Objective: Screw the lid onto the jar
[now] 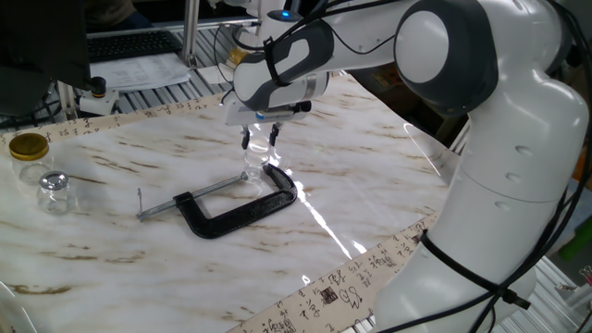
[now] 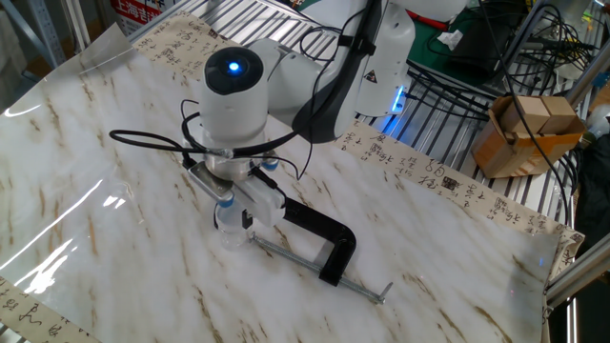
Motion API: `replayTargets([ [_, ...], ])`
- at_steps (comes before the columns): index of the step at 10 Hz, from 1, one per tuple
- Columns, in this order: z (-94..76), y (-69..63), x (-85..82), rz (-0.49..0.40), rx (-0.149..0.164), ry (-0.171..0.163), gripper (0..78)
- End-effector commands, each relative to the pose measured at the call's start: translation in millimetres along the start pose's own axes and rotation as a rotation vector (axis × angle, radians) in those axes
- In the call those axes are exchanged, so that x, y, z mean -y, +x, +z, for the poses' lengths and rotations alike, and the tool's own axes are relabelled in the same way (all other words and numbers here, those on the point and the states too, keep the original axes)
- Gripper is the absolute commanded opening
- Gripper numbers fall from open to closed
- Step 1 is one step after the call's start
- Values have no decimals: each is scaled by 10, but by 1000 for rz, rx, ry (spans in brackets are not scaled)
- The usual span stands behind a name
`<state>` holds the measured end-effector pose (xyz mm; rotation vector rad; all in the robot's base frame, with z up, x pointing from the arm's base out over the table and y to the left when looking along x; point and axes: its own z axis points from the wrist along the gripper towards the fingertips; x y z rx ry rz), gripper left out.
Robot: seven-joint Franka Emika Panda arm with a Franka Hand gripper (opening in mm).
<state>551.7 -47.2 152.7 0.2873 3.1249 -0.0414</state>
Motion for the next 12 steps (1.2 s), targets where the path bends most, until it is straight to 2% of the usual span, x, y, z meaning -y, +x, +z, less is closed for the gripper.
replayTargets([
  [1, -5, -5, -1, 0, 4, -1, 11],
  [12, 57, -6, -14, 0, 9, -3, 11],
])
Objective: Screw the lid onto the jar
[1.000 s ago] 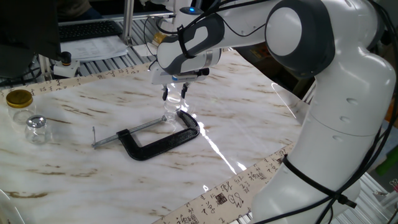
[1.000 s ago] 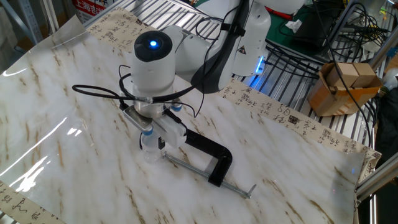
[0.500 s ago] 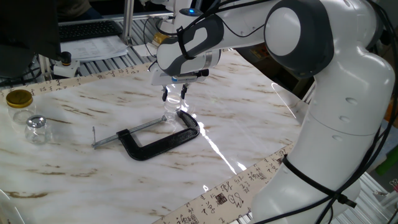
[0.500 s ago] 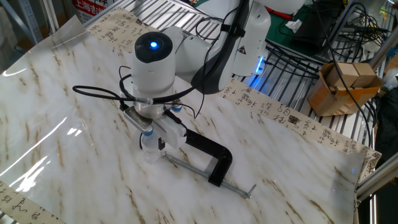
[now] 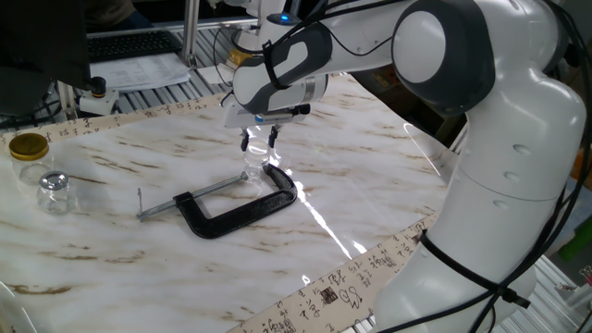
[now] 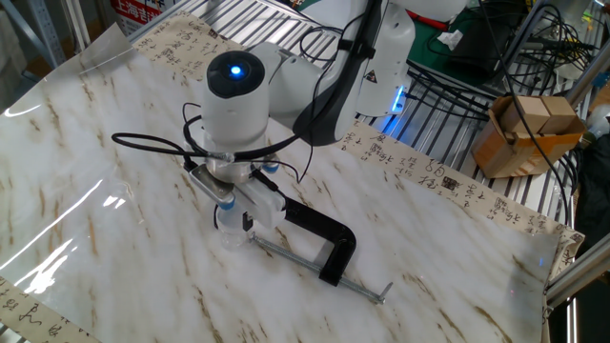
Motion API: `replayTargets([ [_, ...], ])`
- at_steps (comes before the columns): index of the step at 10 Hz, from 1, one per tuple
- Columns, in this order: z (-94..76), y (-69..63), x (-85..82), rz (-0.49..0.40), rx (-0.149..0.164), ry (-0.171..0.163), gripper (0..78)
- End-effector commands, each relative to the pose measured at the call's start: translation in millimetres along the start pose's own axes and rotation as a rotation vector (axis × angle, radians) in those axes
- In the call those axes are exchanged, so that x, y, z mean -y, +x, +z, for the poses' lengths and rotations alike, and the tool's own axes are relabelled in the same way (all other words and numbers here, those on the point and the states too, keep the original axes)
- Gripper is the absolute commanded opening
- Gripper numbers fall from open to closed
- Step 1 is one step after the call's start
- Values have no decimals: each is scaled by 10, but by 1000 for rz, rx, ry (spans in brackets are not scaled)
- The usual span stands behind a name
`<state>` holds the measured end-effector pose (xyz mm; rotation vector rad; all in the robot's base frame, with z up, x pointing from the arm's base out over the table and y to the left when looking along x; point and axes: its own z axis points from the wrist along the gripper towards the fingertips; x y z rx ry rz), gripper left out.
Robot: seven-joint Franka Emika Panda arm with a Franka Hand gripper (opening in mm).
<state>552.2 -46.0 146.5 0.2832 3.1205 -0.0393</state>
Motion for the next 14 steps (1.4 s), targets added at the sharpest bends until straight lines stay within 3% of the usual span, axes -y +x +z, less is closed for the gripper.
replayTargets([
  [1, 5, -1, 0, 6, 8, -6, 11],
  [8, 41, 5, 7, 35, 16, -21, 11],
  [11, 47, 3, 7, 104, -15, -30, 11],
  [14, 47, 3, 7, 174, -44, -76, 11],
])
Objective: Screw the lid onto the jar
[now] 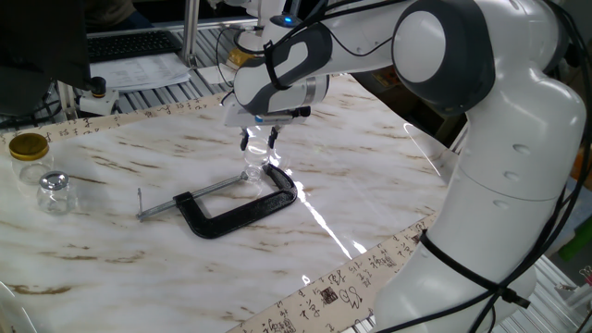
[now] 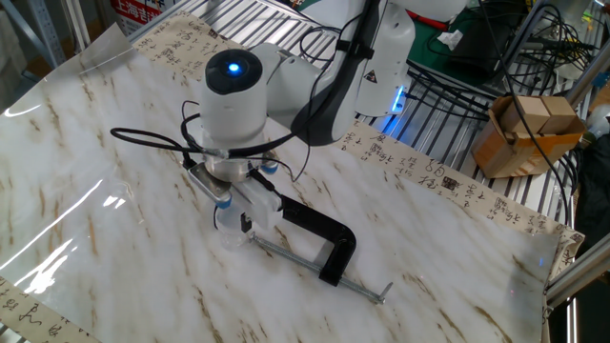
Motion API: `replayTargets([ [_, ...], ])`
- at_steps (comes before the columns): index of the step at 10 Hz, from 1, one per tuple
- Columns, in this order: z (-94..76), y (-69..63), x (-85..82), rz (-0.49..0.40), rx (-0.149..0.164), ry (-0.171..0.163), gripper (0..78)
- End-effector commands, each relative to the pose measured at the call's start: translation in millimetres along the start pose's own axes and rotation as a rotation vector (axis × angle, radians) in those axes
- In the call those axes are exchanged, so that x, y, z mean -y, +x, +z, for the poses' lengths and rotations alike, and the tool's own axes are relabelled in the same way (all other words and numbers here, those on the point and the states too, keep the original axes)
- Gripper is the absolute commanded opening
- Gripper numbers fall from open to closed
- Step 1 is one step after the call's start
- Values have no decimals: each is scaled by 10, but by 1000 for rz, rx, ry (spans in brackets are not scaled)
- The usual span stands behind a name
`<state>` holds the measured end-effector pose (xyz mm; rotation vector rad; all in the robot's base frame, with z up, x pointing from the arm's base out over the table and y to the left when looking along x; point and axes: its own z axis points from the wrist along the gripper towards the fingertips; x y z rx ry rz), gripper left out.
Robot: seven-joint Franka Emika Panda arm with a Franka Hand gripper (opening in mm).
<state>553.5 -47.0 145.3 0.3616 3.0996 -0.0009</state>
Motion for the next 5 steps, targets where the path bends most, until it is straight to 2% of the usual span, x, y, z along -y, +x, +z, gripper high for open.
replayTargets([
  [1, 34, 18, 2, 157, -62, -71, 11],
  [2, 34, 18, 2, 187, -68, -88, 11],
  [5, 34, 17, 2, 208, -71, -85, 11],
])
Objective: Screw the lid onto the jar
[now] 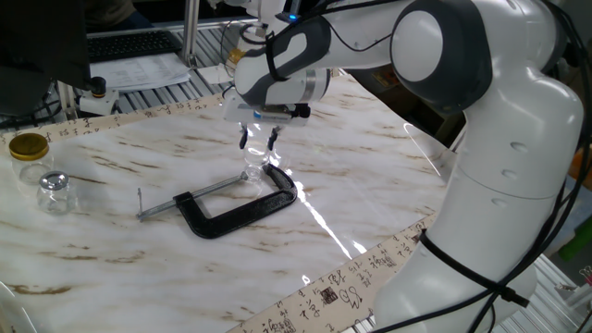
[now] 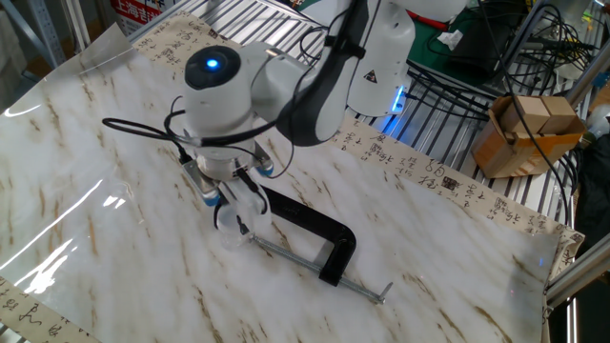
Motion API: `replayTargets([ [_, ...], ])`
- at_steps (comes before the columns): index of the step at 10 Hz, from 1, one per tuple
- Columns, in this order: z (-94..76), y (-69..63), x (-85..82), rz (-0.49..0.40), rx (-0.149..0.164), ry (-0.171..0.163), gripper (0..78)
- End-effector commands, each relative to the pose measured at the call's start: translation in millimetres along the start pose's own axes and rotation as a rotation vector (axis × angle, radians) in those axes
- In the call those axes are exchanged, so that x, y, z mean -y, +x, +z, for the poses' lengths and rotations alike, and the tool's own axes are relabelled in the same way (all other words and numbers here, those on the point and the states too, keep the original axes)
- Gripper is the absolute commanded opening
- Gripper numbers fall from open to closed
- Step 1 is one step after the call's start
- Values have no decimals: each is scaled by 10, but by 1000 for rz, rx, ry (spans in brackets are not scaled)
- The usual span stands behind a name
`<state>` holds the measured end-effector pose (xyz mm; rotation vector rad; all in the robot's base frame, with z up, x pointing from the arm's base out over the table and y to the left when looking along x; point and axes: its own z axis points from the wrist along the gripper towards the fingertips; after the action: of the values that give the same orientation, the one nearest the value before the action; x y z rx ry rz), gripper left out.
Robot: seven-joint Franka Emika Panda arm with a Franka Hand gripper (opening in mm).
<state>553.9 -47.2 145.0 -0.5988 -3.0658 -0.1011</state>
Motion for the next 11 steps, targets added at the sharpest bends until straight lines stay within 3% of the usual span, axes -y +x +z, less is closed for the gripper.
replayTargets([
  [1, 29, 17, 6, 54, -26, -22, 11],
  [2, 23, 13, 5, 47, -22, -14, 11],
  [3, 8, 13, 7, 22, -9, 30, 11],
  [4, 6, 14, 8, 20, -8, 34, 11],
  [6, -19, 16, 12, -7, -25, 76, 11],
  [11, -54, -65, 13, -17, -31, 77, 11],
])
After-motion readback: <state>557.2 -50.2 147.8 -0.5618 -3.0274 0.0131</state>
